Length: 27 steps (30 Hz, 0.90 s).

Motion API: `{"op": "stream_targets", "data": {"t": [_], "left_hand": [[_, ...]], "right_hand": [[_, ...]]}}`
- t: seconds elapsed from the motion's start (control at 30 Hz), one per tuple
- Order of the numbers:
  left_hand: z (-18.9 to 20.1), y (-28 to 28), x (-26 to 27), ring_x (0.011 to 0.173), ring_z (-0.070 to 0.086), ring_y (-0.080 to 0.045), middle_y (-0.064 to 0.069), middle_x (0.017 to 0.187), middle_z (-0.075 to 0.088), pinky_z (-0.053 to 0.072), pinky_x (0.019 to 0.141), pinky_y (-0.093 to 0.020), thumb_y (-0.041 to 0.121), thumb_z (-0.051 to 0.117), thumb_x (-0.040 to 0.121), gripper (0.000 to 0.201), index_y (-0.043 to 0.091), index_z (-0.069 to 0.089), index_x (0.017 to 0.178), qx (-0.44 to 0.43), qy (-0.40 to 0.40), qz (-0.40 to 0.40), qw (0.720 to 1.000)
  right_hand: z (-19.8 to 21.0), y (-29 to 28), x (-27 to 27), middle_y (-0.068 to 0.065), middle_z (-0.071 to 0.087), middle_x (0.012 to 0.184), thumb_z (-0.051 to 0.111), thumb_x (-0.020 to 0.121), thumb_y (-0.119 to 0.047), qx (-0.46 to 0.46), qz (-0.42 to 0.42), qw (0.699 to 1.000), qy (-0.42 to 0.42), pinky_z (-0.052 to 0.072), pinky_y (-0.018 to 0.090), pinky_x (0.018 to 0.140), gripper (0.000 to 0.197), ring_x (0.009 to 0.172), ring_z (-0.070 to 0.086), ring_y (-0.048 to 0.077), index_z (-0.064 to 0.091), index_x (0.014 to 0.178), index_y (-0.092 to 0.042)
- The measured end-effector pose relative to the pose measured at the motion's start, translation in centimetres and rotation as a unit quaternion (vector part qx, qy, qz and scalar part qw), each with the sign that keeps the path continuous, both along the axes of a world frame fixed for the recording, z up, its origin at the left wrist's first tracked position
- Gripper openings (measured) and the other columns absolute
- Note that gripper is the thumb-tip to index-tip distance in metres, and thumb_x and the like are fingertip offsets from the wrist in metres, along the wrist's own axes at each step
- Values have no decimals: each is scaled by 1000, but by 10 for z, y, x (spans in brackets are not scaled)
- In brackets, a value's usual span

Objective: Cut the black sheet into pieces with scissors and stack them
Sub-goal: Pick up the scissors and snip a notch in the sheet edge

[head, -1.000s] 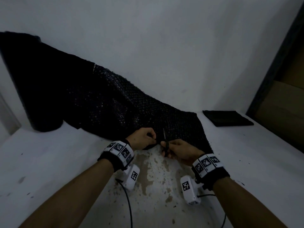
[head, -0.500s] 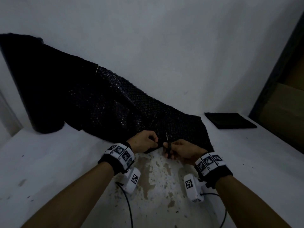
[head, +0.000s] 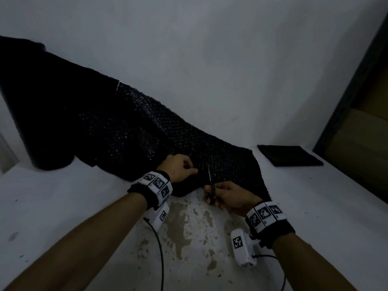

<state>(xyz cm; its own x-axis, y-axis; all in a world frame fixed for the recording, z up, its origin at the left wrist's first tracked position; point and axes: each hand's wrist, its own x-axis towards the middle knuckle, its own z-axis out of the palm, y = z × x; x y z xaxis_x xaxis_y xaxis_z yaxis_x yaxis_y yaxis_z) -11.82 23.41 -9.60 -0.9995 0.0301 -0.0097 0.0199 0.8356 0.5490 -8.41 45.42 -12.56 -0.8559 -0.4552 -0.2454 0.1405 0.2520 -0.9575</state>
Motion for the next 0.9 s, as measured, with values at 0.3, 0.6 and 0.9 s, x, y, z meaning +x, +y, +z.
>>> {"op": "stream_targets", "data": {"t": [0.3,0.6,0.9], "left_hand": [[-8,-3,-1,140,38,-23,1,156,38,39,112,-32,69,80,64,103,36,37,151,-121,-80,-64,987],[-7,-5,1,140,39,-22,0,155,40,38,110,-28,60,83,68,101,32,36,153,-106,-71,-69,990],[-5,-4,4,141,37,-24,0,155,40,36,114,-31,56,83,70,100,31,35,153,-102,-66,-69,990]], "right_hand": [[3,-3,-17,11,72,82,62,97,-38,59,20,998,-12,48,29,65,32,61,55,13,72,83,-11],[2,-8,-32,8,70,78,62,96,-41,68,18,998,2,46,25,61,36,61,56,12,73,81,-10],[-4,-9,-38,8,71,78,65,95,-42,70,3,997,24,48,29,66,36,65,57,15,73,82,-8]]}}
